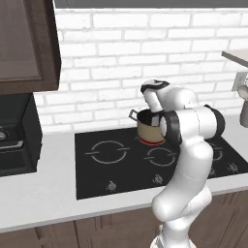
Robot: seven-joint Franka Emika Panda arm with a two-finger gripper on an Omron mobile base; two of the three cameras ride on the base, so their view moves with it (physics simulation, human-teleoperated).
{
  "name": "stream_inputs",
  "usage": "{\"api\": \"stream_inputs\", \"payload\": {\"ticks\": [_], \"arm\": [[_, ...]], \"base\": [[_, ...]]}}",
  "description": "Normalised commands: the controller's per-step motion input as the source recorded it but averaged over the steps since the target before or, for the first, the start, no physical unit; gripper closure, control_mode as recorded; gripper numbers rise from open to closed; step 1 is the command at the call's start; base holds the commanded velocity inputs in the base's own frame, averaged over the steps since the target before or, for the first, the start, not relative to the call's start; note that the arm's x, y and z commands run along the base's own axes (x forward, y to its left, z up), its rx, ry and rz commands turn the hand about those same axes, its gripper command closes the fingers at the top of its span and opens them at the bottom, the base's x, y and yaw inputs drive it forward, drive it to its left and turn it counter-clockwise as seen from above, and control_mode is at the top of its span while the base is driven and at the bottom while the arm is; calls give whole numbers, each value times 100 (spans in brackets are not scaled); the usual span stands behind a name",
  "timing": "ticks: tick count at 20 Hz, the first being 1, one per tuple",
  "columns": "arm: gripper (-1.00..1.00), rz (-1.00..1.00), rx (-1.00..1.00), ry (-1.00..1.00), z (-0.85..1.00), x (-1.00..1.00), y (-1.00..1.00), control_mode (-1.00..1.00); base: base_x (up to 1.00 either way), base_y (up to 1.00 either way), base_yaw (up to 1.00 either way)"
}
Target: Put the sweet potato and potato in the pot. Retrieve the spatula and lightly stir the vegetables in the pot.
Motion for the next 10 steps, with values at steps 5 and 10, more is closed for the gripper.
{"api": "stream_inputs", "payload": {"ticks": [5, 10], "arm": [[100, 0, -2, 0, -38, 26, -5, -100], [100, 0, 0, 0, -39, 10, 0, -100]], "base": [[0, 0, 0], [0, 0, 0]]}}
